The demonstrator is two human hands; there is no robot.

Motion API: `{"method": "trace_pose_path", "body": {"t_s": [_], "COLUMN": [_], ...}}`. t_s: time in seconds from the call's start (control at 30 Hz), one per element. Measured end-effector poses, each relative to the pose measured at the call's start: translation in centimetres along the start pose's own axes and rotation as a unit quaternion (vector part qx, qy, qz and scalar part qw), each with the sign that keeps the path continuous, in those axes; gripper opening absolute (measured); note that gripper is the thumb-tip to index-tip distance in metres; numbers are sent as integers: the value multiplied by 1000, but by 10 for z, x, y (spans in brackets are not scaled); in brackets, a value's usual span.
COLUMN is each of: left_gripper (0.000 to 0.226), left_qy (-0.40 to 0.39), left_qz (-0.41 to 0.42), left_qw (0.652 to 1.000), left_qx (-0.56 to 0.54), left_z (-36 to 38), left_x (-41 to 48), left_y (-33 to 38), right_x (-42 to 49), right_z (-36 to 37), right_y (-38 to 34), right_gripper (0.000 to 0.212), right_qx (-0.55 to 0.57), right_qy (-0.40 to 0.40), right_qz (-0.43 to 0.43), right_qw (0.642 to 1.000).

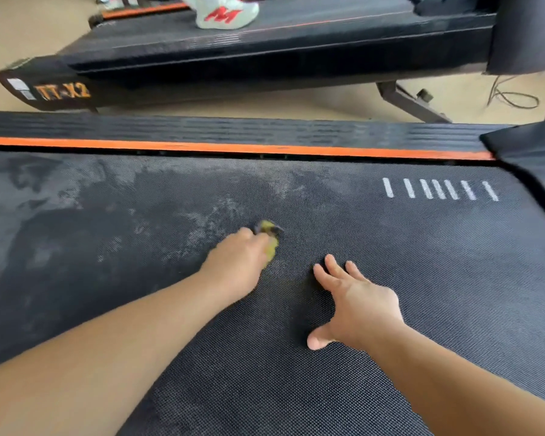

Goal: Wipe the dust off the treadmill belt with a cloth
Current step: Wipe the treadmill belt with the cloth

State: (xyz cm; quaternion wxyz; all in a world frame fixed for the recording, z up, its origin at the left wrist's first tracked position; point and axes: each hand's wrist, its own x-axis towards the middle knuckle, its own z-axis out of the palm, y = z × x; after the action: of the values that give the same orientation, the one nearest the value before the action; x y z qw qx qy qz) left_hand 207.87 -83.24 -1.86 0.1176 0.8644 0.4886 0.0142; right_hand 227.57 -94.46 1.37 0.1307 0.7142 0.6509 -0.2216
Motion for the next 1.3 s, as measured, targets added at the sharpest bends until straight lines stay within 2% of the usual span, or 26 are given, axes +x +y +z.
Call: {"method": "trace_pose_path", "body": {"t_s": [0.03,0.07,0.1,0.17,0.2,0.27,0.33,0.43,0.5,0.53,0.6,0.67,0.77,0.87,1.07,1.13,1.2,1.23,1.27,1.3], "left_gripper": [22,26,30,34,32,31,36,38,32,30,33,41,44,39,41,32,20,15,10,8], "left_qy": [-2,-1,-7,-65,-95,-115,-80,-28,-59,-84,-142,-157,-64,-16,-33,10,87,116,131,135], "left_qz": [-57,-79,-67,30,74,104,64,-61,-55,-22,67,85,44,44,194,137,-22,-109,-172,-192], "left_qw": [998,995,995,996,993,985,994,997,996,996,988,983,996,999,980,990,996,987,976,972], "left_qx": [31,57,69,45,-2,-79,-44,50,30,13,-15,-49,-35,13,31,44,21,13,10,4], "left_z": [1,3,7,17,19,14,6,-1,-6,-5,-5,-6,-5,-7,1,1,-1,0,4,9], "left_x": [5,7,6,-5,-12,-16,-10,1,-2,-5,-15,-10,10,46,119,146,167,174,179,182], "left_y": [-8,-6,4,37,49,54,37,20,41,55,73,71,53,35,0,-17,-26,-22,-12,3], "right_x": [-1,-2,-4,-9,-11,-17,-19,-12,-3,3,19,39,68,91,111,111,110,110,111,111], "right_z": [0,0,1,5,8,9,3,-19,-33,-37,-44,-53,-72,-74,-65,-67,-68,-69,-69,-69], "right_y": [1,2,3,6,8,13,22,38,44,45,44,49,58,64,73,73,72,73,73,73], "right_gripper": [136,138,141,148,150,147,137,111,101,101,109,122,139,146,145,144,143,142,142,142], "right_qx": [5,11,20,50,70,103,123,123,98,84,52,13,-6,32,48,51,57,57,57,58], "right_qy": [4,12,24,49,59,54,30,29,41,50,62,55,25,-30,-54,-57,-63,-64,-66,-68], "right_qz": [3,7,16,45,60,69,59,45,39,33,15,20,43,73,72,74,75,73,72,71], "right_qw": [1000,1000,999,997,994,991,990,991,994,995,997,998,999,996,995,994,994,994,994,993]}}
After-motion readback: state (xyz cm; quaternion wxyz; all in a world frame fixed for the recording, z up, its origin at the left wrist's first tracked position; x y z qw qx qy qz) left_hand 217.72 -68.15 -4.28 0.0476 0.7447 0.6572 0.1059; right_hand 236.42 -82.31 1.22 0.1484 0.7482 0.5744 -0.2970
